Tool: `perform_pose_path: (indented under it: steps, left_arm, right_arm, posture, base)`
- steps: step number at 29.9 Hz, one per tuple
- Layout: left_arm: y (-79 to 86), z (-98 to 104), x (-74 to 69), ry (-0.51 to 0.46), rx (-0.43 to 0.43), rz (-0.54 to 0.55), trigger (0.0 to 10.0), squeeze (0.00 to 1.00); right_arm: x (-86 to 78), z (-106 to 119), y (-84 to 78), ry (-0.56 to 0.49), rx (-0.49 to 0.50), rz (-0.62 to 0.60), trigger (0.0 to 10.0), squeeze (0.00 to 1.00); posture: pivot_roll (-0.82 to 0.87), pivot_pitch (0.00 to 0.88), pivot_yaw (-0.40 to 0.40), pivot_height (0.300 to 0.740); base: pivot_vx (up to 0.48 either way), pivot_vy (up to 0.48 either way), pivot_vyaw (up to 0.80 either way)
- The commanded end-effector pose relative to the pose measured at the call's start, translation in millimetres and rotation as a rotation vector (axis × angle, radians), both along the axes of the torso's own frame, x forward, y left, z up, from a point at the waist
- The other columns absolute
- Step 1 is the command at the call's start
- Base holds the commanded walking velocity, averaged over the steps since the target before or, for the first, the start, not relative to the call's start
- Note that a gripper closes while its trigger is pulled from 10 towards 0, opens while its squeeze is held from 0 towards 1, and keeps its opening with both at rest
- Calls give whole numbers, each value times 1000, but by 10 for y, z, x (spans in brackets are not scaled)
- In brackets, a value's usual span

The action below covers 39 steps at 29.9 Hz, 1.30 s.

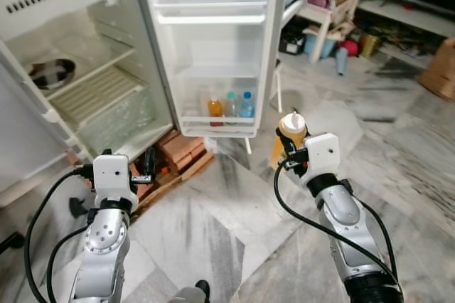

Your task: Restocking fridge

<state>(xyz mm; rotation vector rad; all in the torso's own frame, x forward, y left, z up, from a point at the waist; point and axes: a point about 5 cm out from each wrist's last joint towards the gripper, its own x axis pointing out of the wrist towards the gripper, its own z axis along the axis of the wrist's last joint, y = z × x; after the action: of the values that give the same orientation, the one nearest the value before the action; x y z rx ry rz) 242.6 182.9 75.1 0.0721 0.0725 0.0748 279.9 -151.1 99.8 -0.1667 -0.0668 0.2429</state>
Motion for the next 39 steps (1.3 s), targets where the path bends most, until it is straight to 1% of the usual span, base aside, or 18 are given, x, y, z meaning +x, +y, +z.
perform_pose_path:
  steps: [1, 12, 14, 16, 19, 26, 28, 29, 30, 31, 33, 39]
  left_arm:
    - [20, -12, 7, 19, -1, 1, 10000, 0]
    - [7, -11, 5, 19, 6, -20, 10000, 0]
    - [-4, -6, 6, 15, 3, -34, 10000, 0]
    - [-9, -22, 7, 31, -16, -36, 10000, 0]
    - [-14, -20, 12, 31, -13, -39, 10000, 0]
    - [-44, 9, 29, 7, 1, -63, 10000, 0]
    - [-55, 18, 23, -3, 9, -79, 10000, 0]
    - [-71, 16, 17, -6, 19, -105, 10000, 0]
    - [-71, 16, 17, -6, 19, -105, 10000, 0]
    - [-66, 3, 14, 2, 0, -87, 10000, 0]
    - [-61, 4, 23, 2, 1, -84, 10000, 0]
    - [-77, 17, 32, -9, 6, -92, 10000, 0]
  right_arm:
    - [24, 28, 11, -9, 23, -4, 10000, 0]
    - [54, 40, 1, -9, 32, -13, 10000, 0]
    - [57, 52, -4, -22, 25, -17, 10000, 0]
    - [76, 78, -10, -28, 34, -28, 10000, 0]
    - [89, 94, -5, -34, 34, -26, 10000, 0]
    - [110, 108, -9, -42, 37, -30, 10000, 0]
    - [109, 103, -10, -40, 42, -32, 10000, 0]
    - [106, 89, -13, -33, 45, -33, 10000, 0]
    - [106, 89, -13, -33, 45, -33, 10000, 0]
    - [108, 79, -17, -28, 48, -37, 10000, 0]
    - [119, 77, -11, -24, 51, -35, 10000, 0]
    - [149, 104, -6, -34, 50, -27, 10000, 0]
  posture:
    - [75, 24, 13, 740]
    - [77, 27, 8, 740]
    - [77, 27, 7, 740]
    - [77, 26, 6, 740]
    - [77, 25, 6, 740]
    - [79, 21, 4, 740]
    - [79, 20, 4, 740]
    - [80, 17, 2, 740]
    - [80, 17, 2, 740]
    - [81, 16, 1, 740]
    - [82, 13, -2, 740]
    - [82, 14, -6, 740]
  base:
    - [0, 398, 0]
    - [0, 472, 0]
    - [0, 480, 0]
    - [0, 476, 0]
    - [0, 476, 0]
    - [0, 463, 0]
    - [240, 416, 0]
    - [319, 360, 0]
    - [319, 360, 0]
    - [360, 315, 0]
    - [364, 315, 0]
    - [368, 311, -758]
